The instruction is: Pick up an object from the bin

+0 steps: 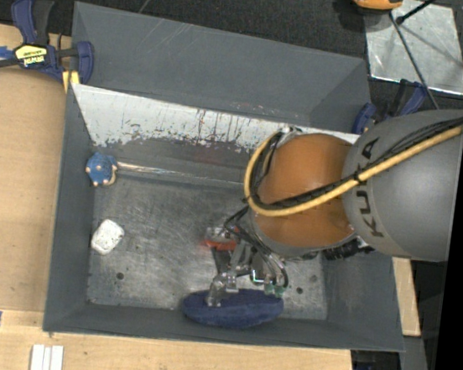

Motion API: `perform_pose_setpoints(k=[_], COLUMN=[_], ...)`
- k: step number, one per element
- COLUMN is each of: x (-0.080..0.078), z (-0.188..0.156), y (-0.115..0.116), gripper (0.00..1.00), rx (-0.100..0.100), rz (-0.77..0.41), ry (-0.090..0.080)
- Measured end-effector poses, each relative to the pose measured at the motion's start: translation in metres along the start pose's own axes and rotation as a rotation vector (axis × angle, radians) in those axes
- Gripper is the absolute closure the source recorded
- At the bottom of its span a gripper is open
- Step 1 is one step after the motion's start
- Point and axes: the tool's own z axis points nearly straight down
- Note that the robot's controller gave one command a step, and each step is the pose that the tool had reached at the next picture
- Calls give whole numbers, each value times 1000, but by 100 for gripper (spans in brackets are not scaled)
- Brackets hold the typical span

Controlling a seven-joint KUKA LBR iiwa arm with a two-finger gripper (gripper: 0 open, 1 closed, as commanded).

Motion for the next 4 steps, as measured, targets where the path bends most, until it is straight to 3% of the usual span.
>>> perform_pose_setpoints(k=[1,2,3,4], x=[-41,-91,-96,-96], z=[48,75,72,-80], y=[-51,-68,-68,-91], gripper=[0,0,100,100], rx=[1,-2,-4,1], rz=[-60,107,110,-42], ry=[-15,-8,-28,-19])
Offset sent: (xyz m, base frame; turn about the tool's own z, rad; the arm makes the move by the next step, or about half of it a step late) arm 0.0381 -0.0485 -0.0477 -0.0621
